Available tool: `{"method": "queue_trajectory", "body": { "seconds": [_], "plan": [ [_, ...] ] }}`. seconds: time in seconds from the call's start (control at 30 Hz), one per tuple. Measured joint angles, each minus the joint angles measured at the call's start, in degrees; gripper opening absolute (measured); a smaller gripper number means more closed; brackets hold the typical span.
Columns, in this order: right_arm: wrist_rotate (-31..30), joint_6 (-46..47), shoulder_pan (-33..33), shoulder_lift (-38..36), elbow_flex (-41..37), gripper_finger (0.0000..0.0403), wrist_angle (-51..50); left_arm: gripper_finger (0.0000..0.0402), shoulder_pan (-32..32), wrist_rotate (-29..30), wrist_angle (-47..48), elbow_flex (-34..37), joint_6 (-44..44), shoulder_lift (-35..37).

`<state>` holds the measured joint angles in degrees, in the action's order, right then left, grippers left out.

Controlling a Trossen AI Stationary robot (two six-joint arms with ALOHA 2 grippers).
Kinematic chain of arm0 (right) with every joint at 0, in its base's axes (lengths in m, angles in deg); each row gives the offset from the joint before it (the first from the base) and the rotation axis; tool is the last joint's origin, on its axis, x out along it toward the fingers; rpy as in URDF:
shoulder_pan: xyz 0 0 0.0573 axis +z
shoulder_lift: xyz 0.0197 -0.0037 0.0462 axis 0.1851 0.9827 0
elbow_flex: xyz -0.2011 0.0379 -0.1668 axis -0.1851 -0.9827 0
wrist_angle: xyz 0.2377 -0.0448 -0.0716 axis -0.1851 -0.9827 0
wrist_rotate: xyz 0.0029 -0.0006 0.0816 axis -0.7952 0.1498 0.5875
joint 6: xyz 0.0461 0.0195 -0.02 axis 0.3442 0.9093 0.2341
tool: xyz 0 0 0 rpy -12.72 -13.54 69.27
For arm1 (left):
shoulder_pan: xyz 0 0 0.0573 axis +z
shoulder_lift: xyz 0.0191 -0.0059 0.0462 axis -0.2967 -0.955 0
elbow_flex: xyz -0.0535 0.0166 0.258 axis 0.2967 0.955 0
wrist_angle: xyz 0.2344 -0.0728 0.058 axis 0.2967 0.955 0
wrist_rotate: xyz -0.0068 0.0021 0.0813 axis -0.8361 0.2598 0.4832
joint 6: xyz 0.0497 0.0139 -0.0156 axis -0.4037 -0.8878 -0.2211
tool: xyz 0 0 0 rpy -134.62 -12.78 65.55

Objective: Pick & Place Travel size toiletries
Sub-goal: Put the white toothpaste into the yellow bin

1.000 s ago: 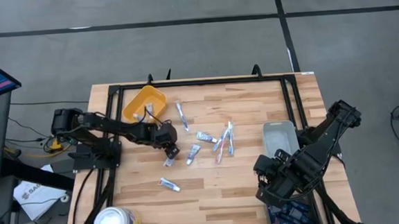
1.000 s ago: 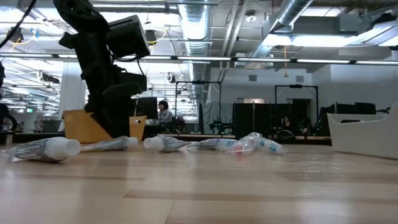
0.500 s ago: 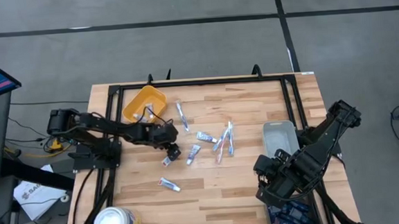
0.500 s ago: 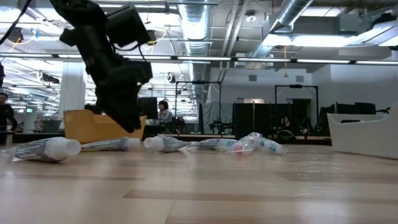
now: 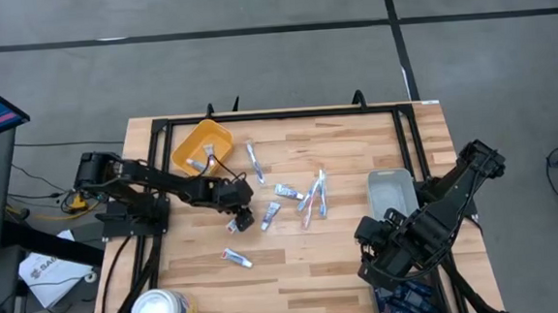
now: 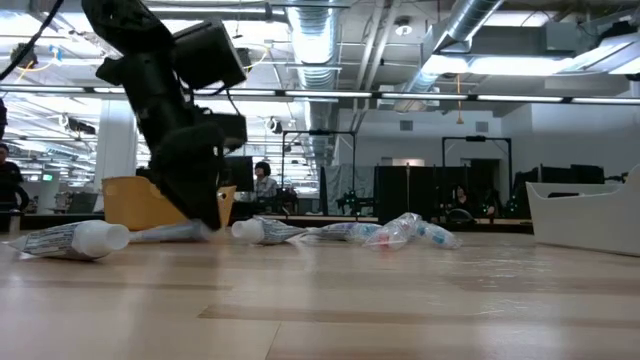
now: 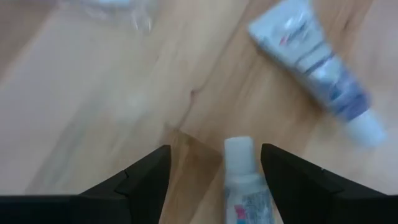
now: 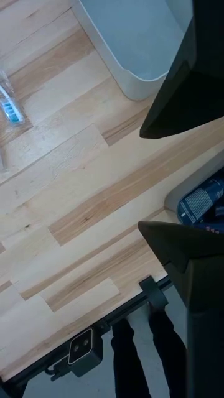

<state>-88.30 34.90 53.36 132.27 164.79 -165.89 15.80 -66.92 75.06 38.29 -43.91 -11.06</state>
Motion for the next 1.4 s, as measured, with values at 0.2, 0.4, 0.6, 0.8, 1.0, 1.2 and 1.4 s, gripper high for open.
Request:
{"method": "queue_trajectory", "body": {
  "seconds": [0.2, 0.4, 0.6, 0.8, 1.0, 1.2, 1.4],
  "plan": [
    [0.0, 0.02, 0.0, 0.0, 0.0, 0.0221, 0.02, 0.0245, -0.49, 0.19, 0.01, -0.27, -0.04, -3.38],
    [0.0, 0.02, 0.0, 0.0, 0.0, 0.0221, 0.04, 0.019, -0.27, 0.06, 0.36, -0.15, 1.96, -2.9],
    [0.0, 0.02, 0.0, 0.0, 0.0, 0.0221, 0.04, 0.0097, -0.16, 0.41, 0.87, -0.09, 3.34, -2.68],
    [0.0, 0.01, 0.0, 0.0, 0.0, 0.0221, 0.04, 0.0034, -0.17, -0.37, 0.28, -0.09, 3.52, -2.53],
    [0.0, -0.39, 0.01, 0.0, 0.0, 0.0221, -0.03, 0.0004, 0.01, -3.45, 1.03, 0.23, 3.69, -0.04],
    [0.0, -0.48, 0.0, 0.0, 0.0, 0.0221, -0.15, 0.0001, 0.68, -0.87, 0.84, 0.15, 3.59, 7.38],
    [0.0, -0.5, 0.02, 0.0, 0.0, 0.0221, -0.15, 0.0017, 0.09, -1.86, 5.7, 0.1, 1.7, 17.56]
  ]
}}
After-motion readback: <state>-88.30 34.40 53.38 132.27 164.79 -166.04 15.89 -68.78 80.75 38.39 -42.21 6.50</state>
